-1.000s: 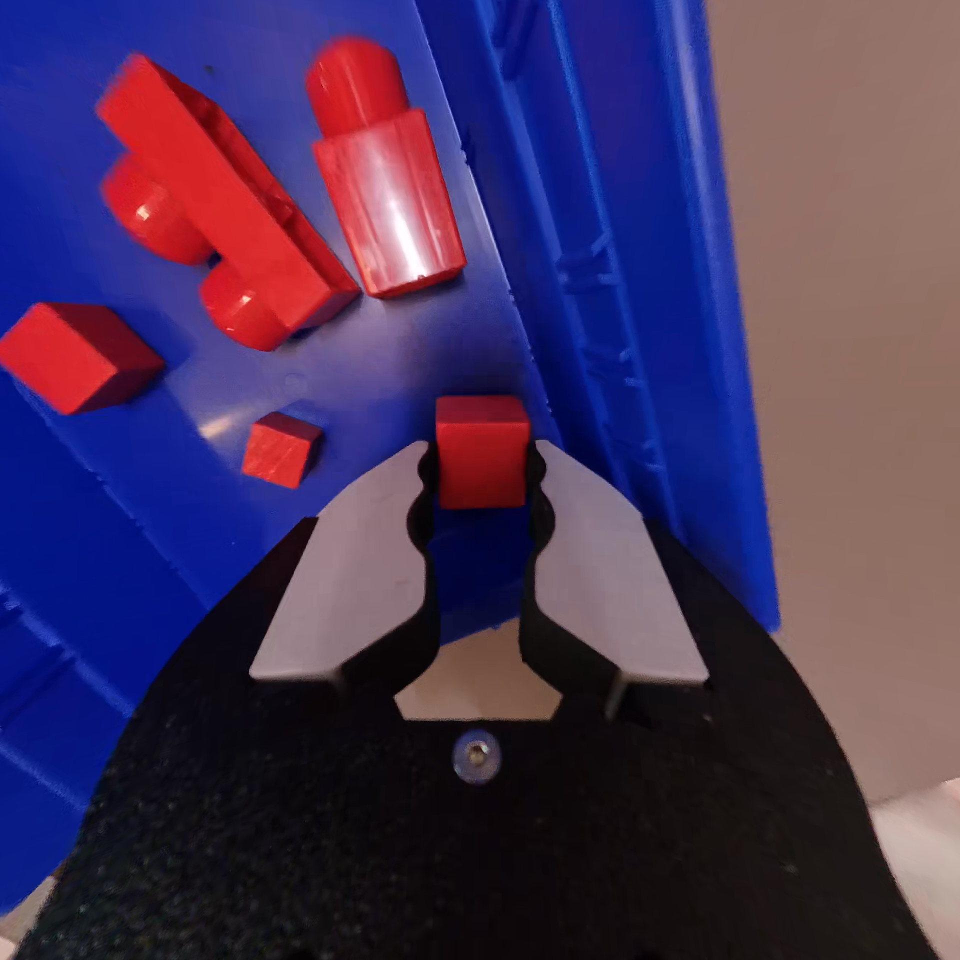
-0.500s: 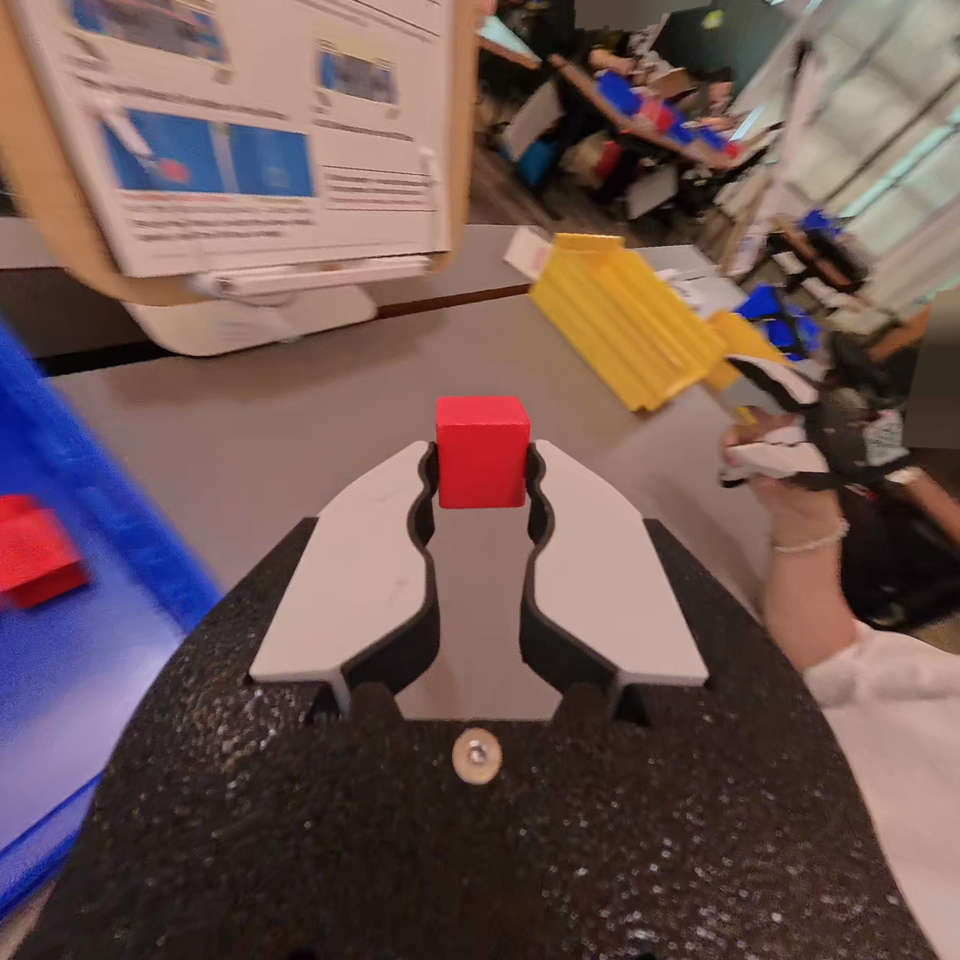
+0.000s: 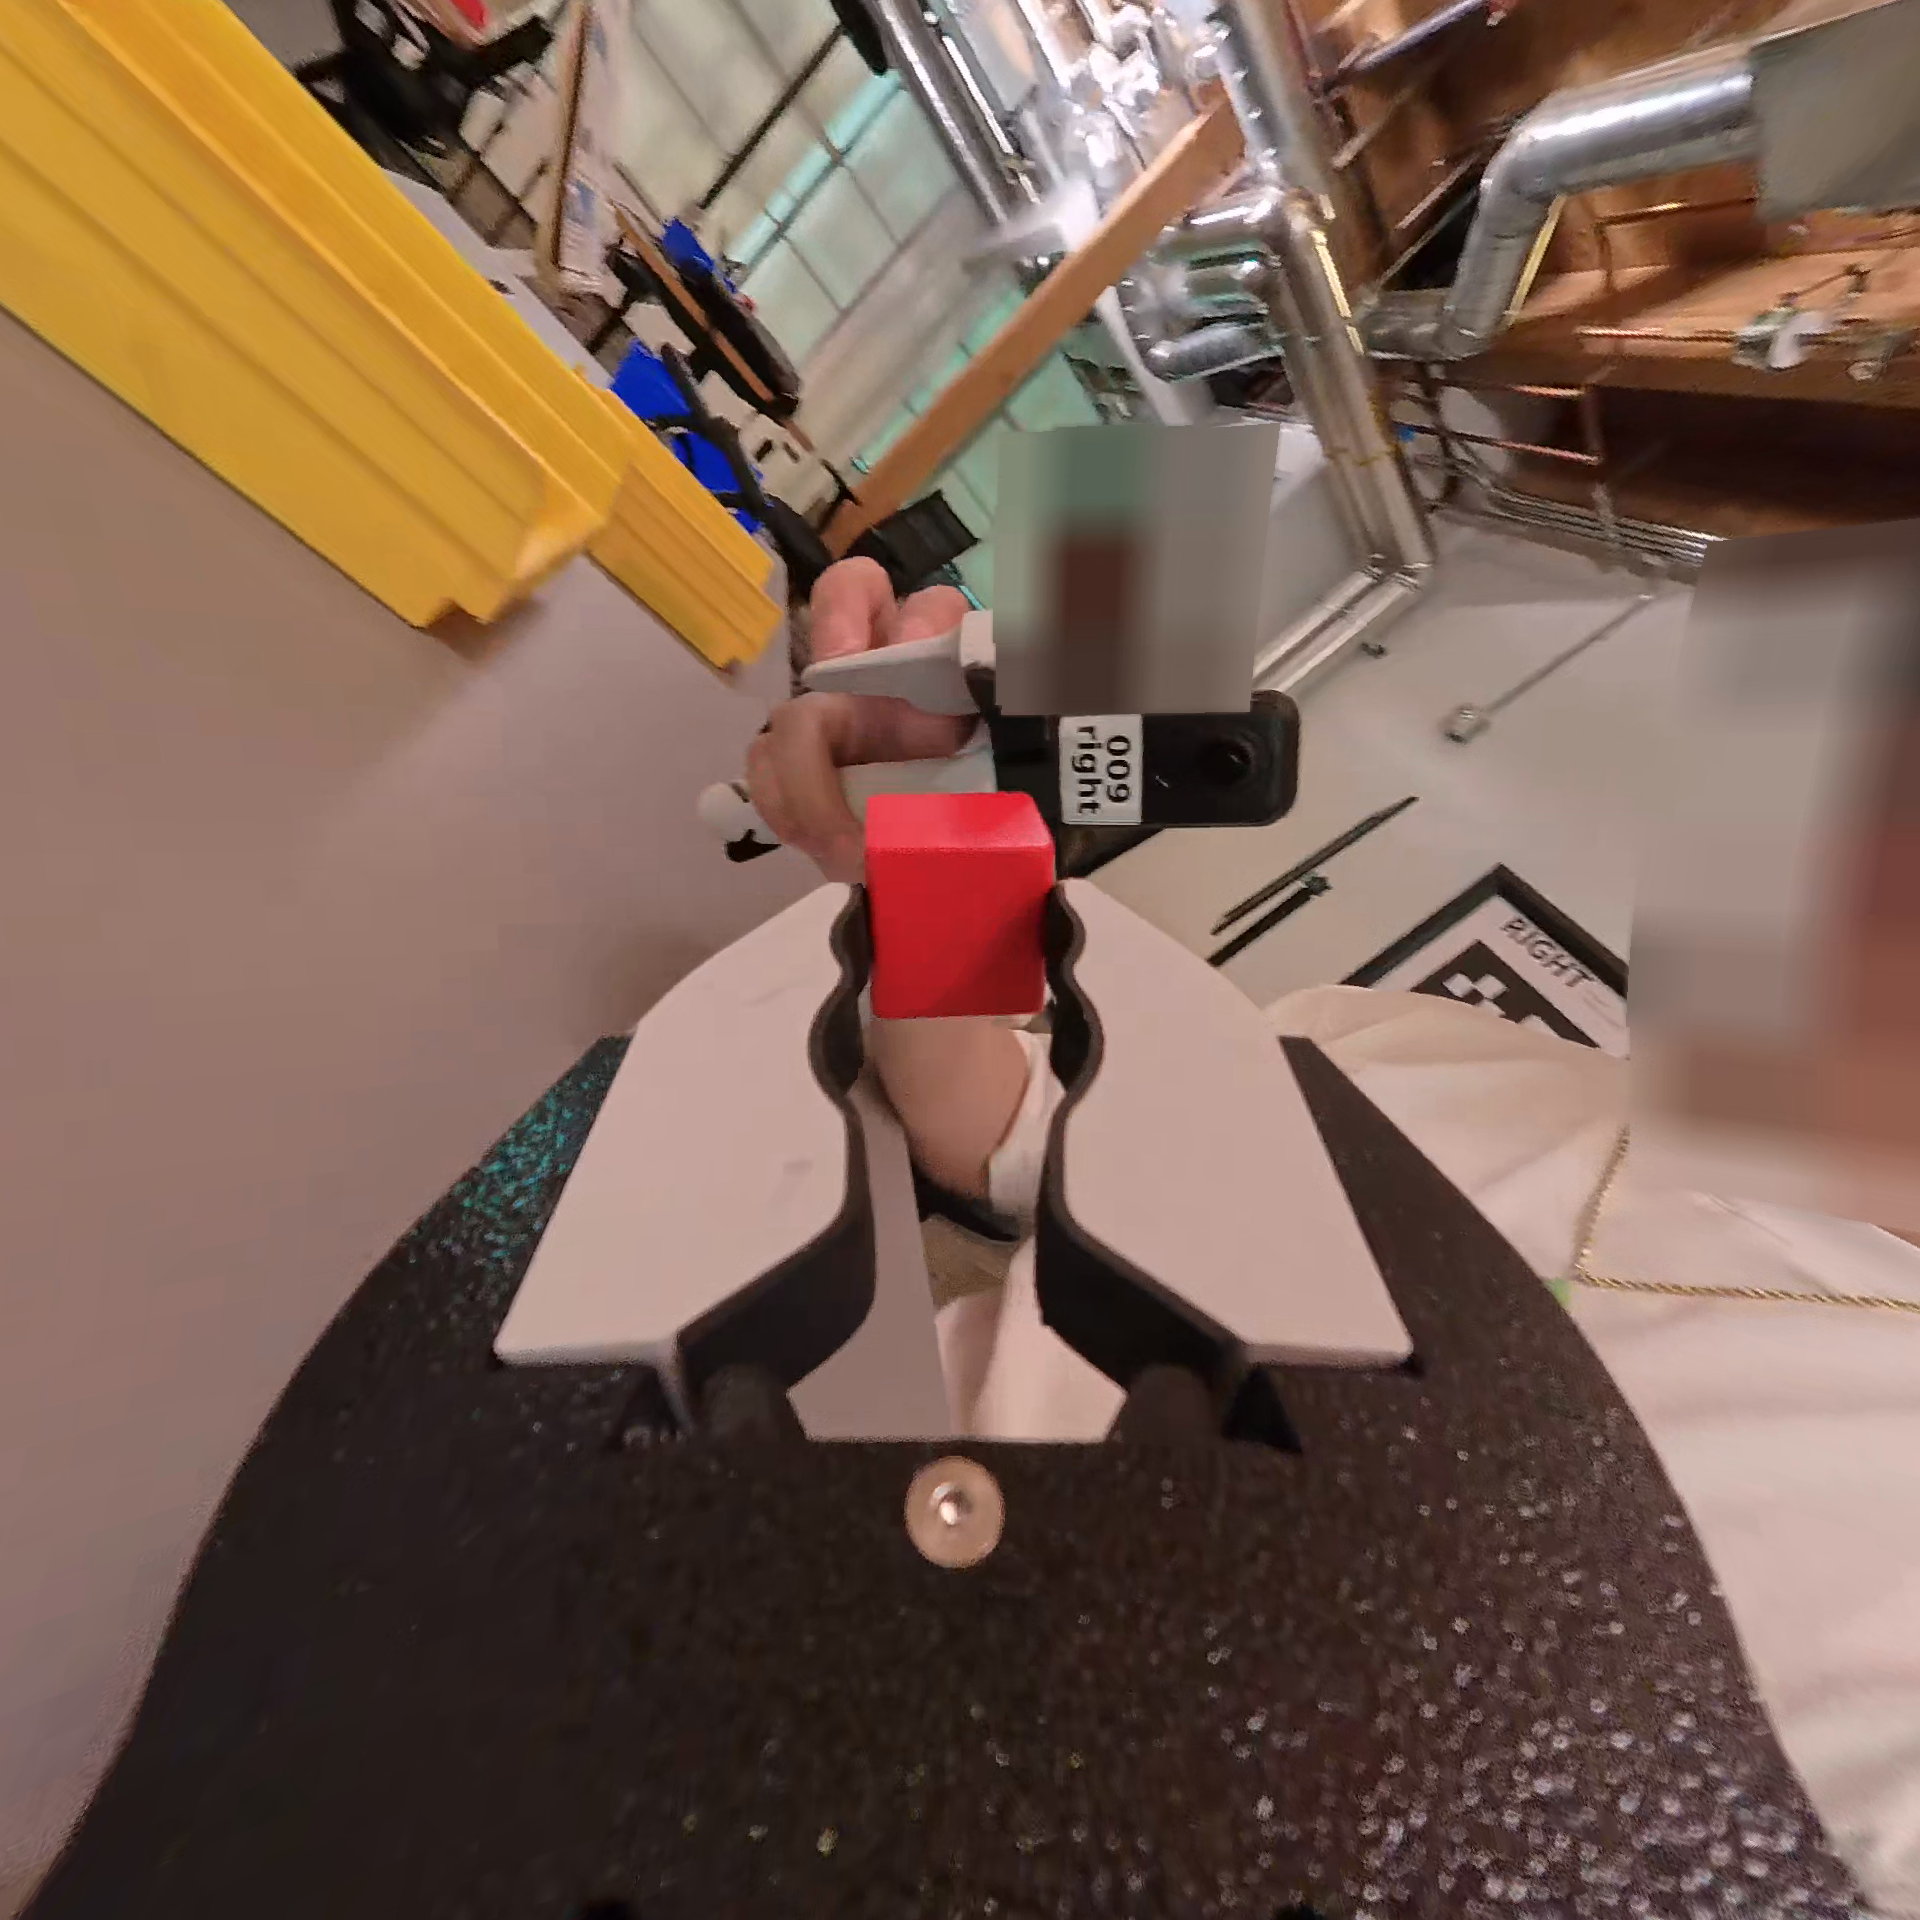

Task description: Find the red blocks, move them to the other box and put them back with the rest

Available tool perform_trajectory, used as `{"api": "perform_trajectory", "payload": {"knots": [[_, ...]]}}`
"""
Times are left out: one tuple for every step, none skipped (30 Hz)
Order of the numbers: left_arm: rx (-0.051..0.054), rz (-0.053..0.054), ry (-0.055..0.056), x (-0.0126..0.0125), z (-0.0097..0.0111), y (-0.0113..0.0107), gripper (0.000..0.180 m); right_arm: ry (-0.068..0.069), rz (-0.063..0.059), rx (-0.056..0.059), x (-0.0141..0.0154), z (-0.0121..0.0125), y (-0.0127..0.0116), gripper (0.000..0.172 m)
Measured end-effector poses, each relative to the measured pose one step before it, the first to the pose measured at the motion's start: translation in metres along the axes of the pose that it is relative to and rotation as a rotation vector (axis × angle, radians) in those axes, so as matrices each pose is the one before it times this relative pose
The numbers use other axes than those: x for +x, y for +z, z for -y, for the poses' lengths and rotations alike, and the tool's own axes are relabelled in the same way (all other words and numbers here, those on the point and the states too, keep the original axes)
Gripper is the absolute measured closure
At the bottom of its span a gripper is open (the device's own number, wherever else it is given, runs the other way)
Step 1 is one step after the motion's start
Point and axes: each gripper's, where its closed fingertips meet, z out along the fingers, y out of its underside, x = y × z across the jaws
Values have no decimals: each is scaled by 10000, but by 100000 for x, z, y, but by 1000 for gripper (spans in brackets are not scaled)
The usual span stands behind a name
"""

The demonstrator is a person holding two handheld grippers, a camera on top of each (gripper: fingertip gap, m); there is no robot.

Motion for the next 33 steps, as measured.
{"api": "perform_trajectory", "payload": {"knots": [[-28,-190,-99,7,-184,206,149,-8,304,18,-510,-75,55,109],[-29,-107,-104,-85,-180,160,149,-2,157,-35,-316,-161,114,111],[-43,-111,-83,-58,-198,144,149,-36,33,-74,-159,-226,171,113],[-67,-120,-67,-25,-238,130,149,-76,51,-34,-216,-151,165,119],[-69,-80,-60,-79,-245,126,149,-97,51,3,-220,-75,154,126],[-40,-43,-56,-126,-200,86,149,-113,-137,-27,65,-84,110,133],[4,-55,-57,-121,-131,37,149,-167,-164,-69,178,-143,4,138],[62,-78,-62,-97,-42,-2,149,-60,48,-91,-68,-117,-14,138],[46,-92,-35,-82,-54,6,149,40,77,-106,-58,-102,-10,138],[120,-73,-22,-71,68,-10,149,91,-10,-118,88,-95,18,138],[204,31,-1,-143,247,-29,149,123,-125,-164,293,-165,-30,138],[219,210,138,-324,286,-110,148,165,-317,-211,724,-287,-210,138],[247,504,311,-661,340,-205,142,299,-516,-238,1273,-403,-487,138],[320,844,479,-1092,442,-297,133,490,-603,-237,1648,-552,-727,138],[336,1051,665,-1331,431,-350,126,604,-806,-306,2200,-763,-945,138],[249,1178,757,-1439,315,-364,122,561,-1043,-432,2744,-1029,-1136,138],[131,1140,812,-1326,213,-319,118,597,-1361,-631,3384,-1373,-1266,138],[44,994,806,-1108,87,-251,115,664,-1549,-736,3848,-1571,-1302,138],[-1,867,662,-982,7,-187,115,735,-1472,-702,3968,-1639,-1149,138],[-26,708,420,-795,-47,-115,116,681,-1067,-578,3590,-1522,-785,138],[-24,362,259,-377,-64,-26,116,658,-785,-396,3229,-1235,-436,138],[-25,96,122,-65,-86,40,116,625,-631,-280,2865,-886,-190,138],[-31,55,-35,-86,-160,101,118,433,-582,-149,2521,-521,54,138],[-70,78,-143,-231,-237,156,119,98,-535,-257,2195,-520,366,139],[-131,35,-172,-243,-350,209,120,-184,-470,-518,1885,-790,680,138],[-179,-4,-158,-213,-421,219,120,-262,-302,-622,1464,-877,872,138],[-180,28,-143,-258,-413,190,121,-188,-266,-516,1247,-669,941,138],[-144,46,-119,-239,-327,147,121,-160,-188,-318,980,-371,912,138],[-82,2,-74,-126,-198,104,121,-157,-133,-188,746,-220,834,138],[-24,-43,-36,-3,-90,63,122,-124,-262,-206,768,-322,760,138],[4,-56,-19,56,-34,49,123,-115,-195,-237,572,-393,730,138],[-16,-51,3,68,-58,55,124,1,63,-280,133,-503,667,138],[-38,-1,21,17,-84,55,124,194,62,-238,82,-471,634,137]]}}
